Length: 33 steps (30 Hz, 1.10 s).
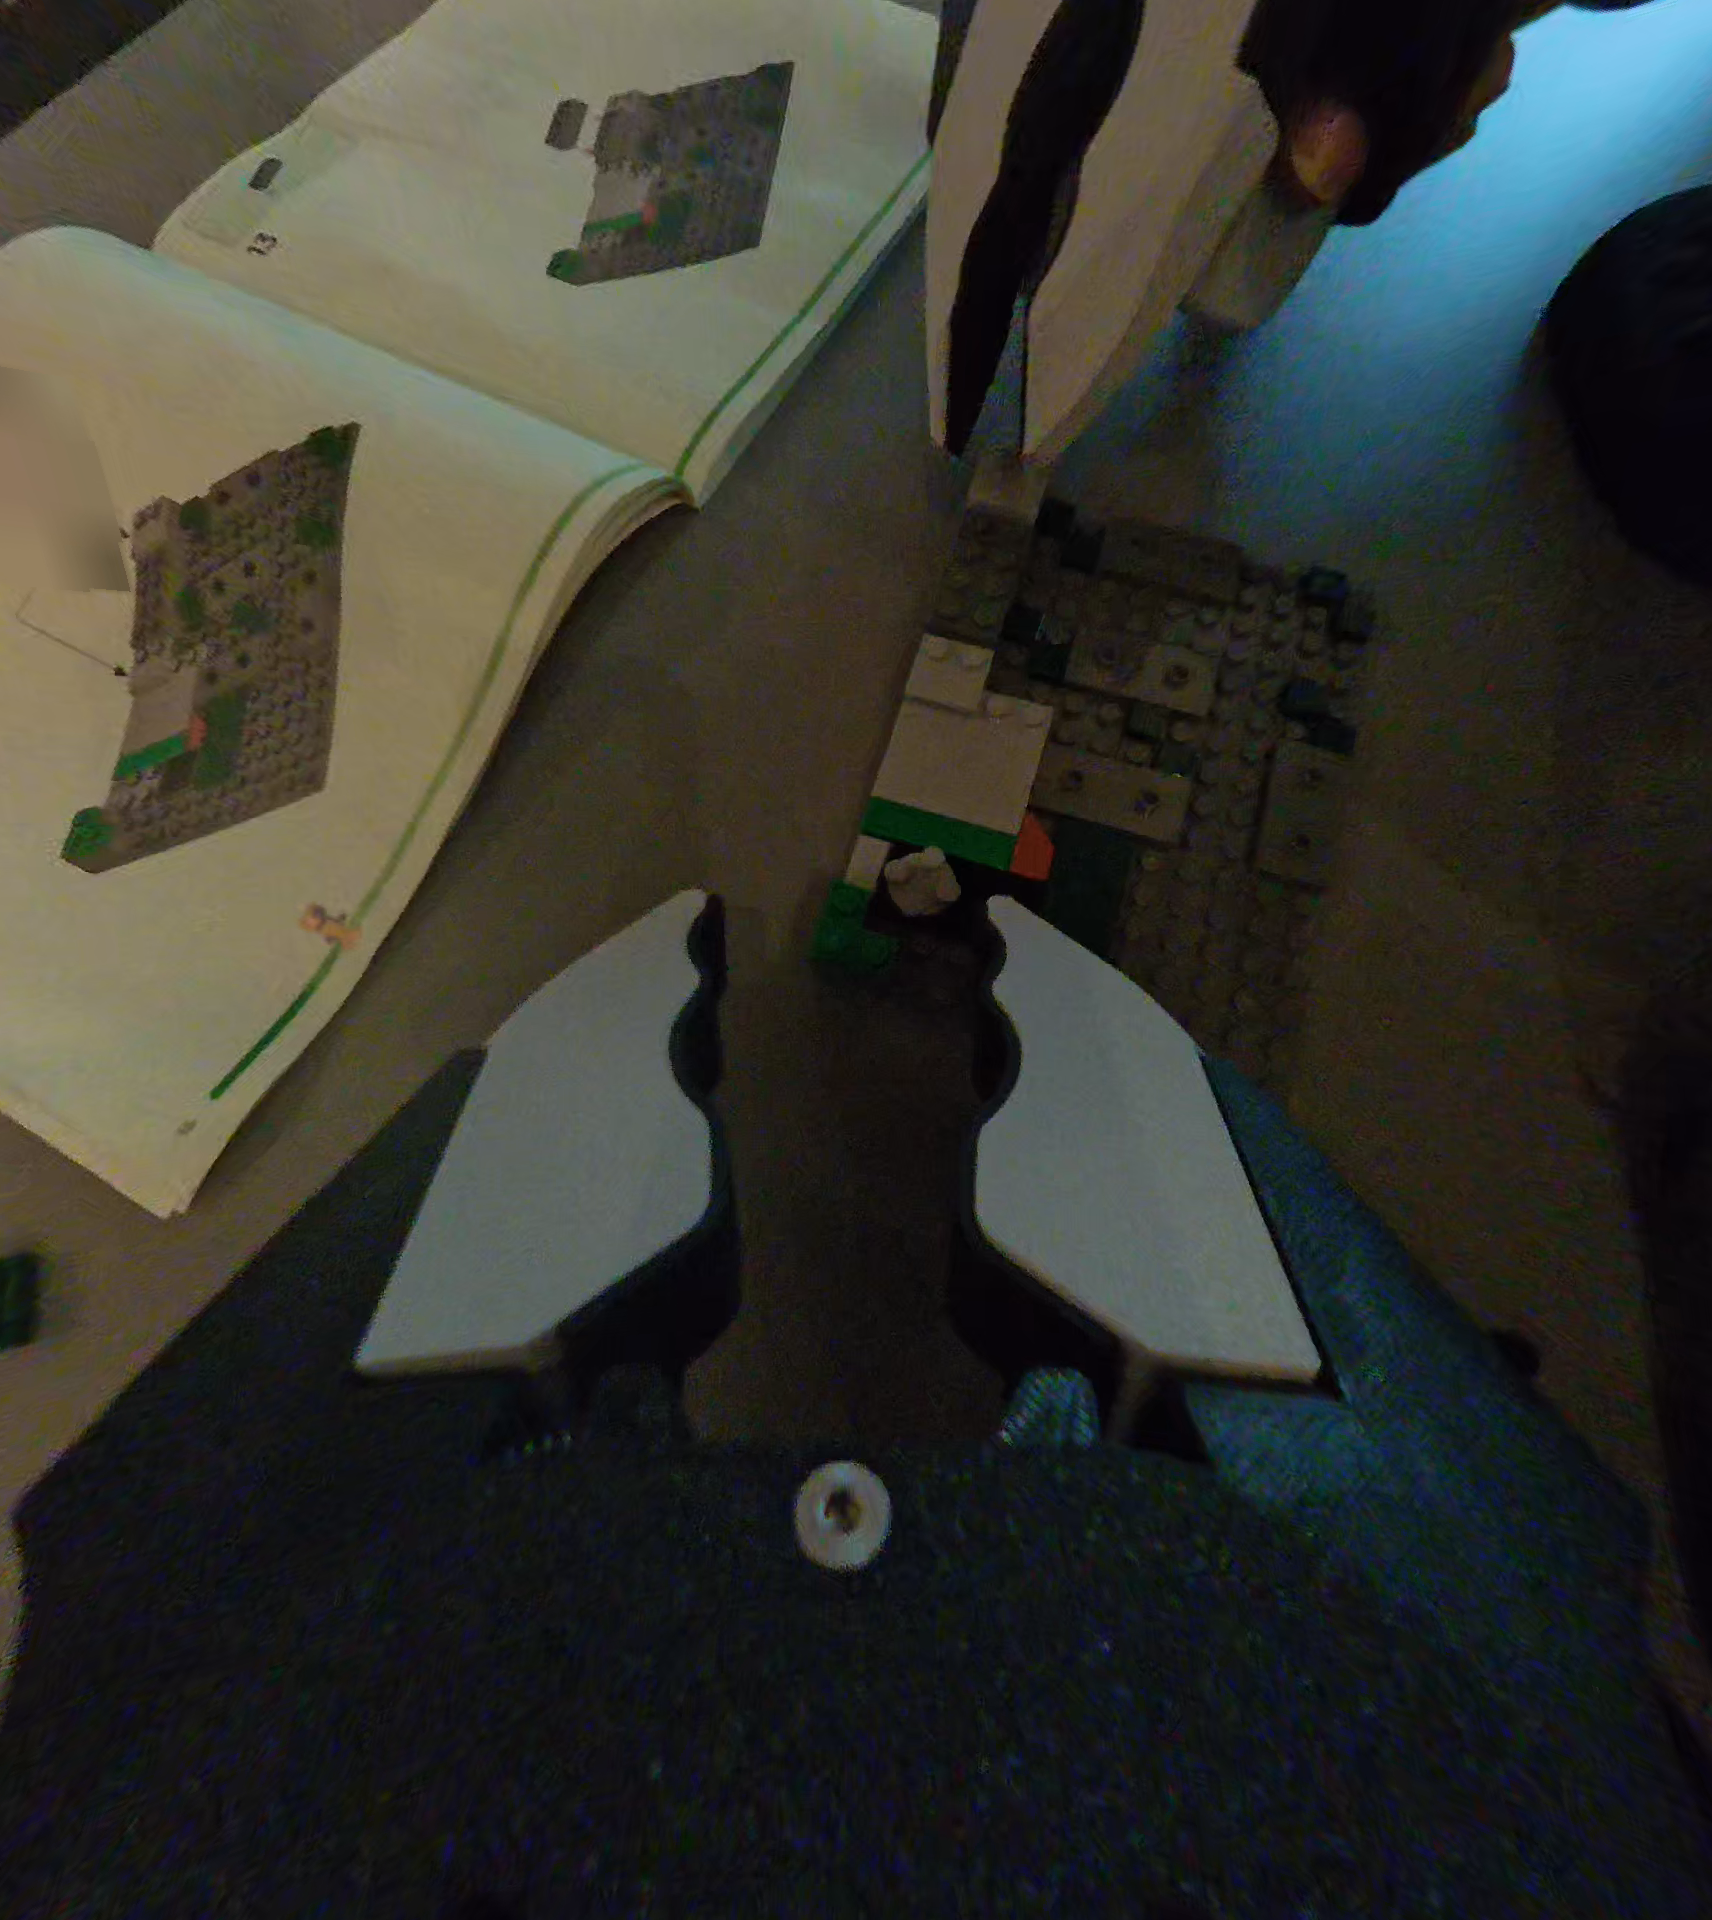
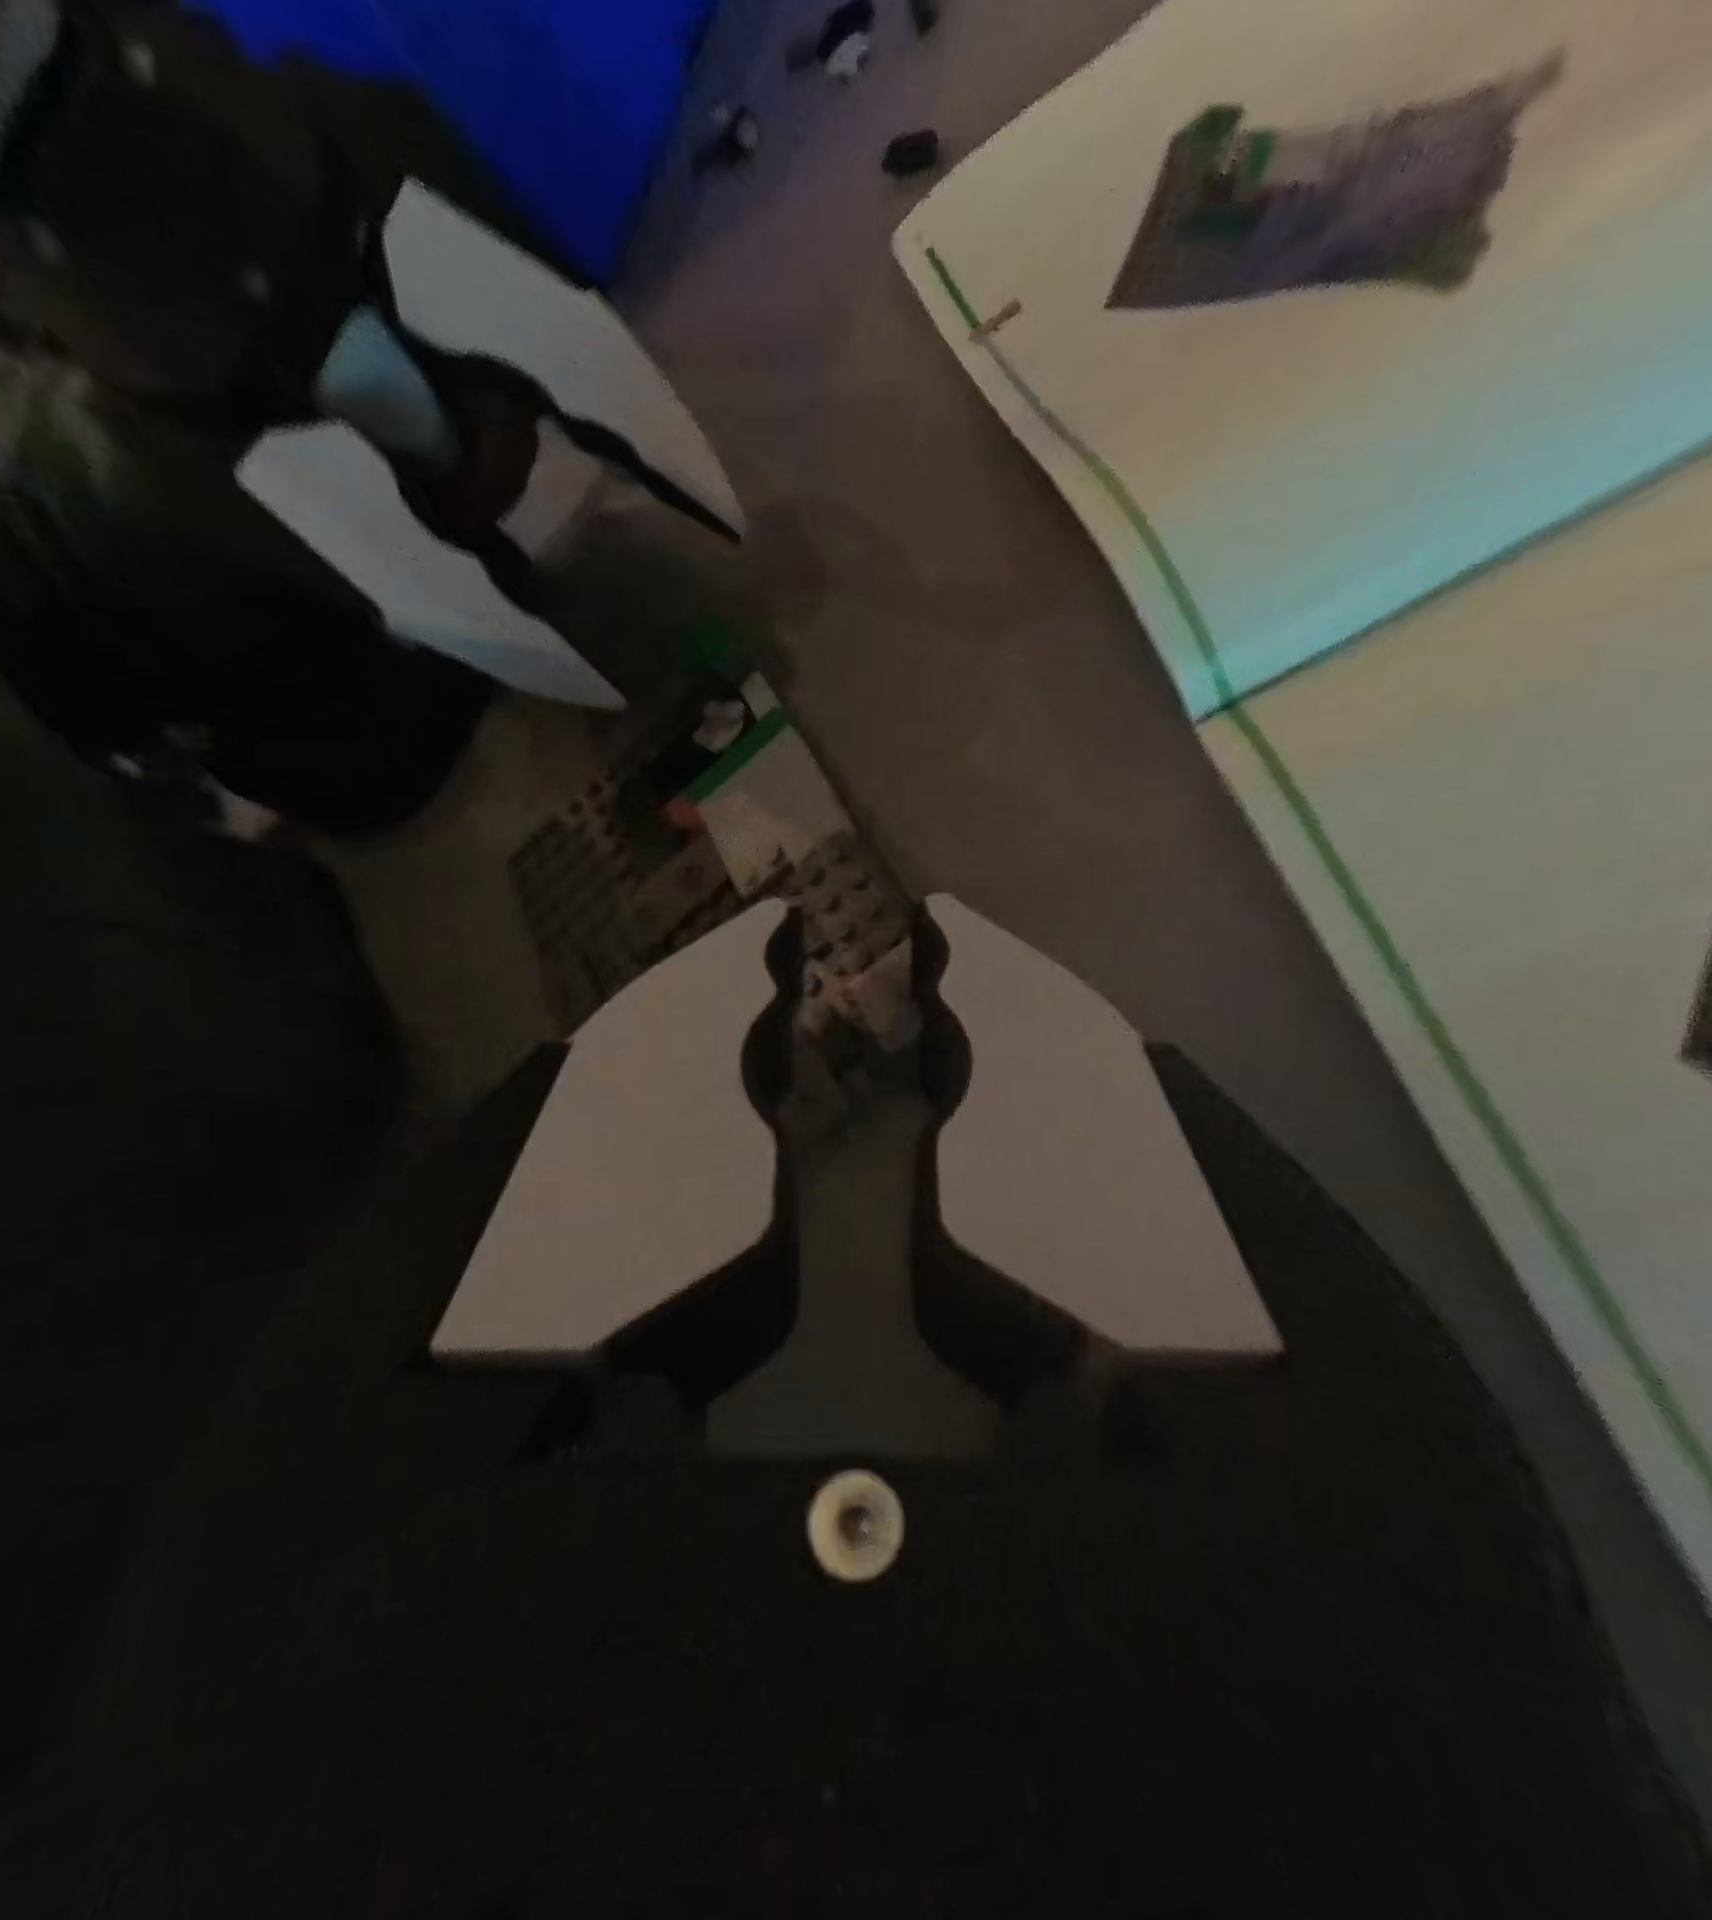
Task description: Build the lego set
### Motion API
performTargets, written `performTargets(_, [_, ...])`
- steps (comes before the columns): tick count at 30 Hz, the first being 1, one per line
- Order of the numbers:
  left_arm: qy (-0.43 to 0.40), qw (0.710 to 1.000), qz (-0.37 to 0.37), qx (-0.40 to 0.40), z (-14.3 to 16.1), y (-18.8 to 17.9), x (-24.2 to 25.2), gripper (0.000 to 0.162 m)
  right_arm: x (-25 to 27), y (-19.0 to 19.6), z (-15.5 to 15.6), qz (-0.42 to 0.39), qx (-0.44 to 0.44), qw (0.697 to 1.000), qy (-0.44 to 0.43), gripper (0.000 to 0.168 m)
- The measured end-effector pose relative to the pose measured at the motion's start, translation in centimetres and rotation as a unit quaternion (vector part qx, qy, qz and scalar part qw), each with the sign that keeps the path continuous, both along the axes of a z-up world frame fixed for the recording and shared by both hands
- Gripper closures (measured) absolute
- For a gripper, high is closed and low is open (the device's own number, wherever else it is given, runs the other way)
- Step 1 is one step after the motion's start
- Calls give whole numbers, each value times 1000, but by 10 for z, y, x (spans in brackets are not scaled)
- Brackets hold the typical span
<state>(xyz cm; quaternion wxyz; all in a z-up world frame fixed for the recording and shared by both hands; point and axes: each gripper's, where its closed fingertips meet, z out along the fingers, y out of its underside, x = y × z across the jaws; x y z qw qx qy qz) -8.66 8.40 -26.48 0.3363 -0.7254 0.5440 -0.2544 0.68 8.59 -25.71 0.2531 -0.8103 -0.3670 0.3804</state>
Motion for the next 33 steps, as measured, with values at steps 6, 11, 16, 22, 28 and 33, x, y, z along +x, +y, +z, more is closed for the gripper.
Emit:
performTargets(6, [-3,1000,2,-1,0,0,0,120,7,-7,0,134,203,963,-111,134])
performTargets(11, [-2,1000,2,5,0,0,0,122,7,-6,-15,180,203,952,-144,136])
performTargets(16, [-7,1000,6,10,2,1,0,123,6,-2,-21,214,190,946,-150,151])
performTargets(22, [-16,1000,11,7,3,3,0,124,4,3,-21,240,192,938,-157,152])
performTargets(28, [-34,999,21,12,9,6,-1,128,2,7,-13,215,198,947,-132,149])
performTargets(33, [-93,995,43,16,28,12,-5,144,3,13,20,122,234,961,-89,143])
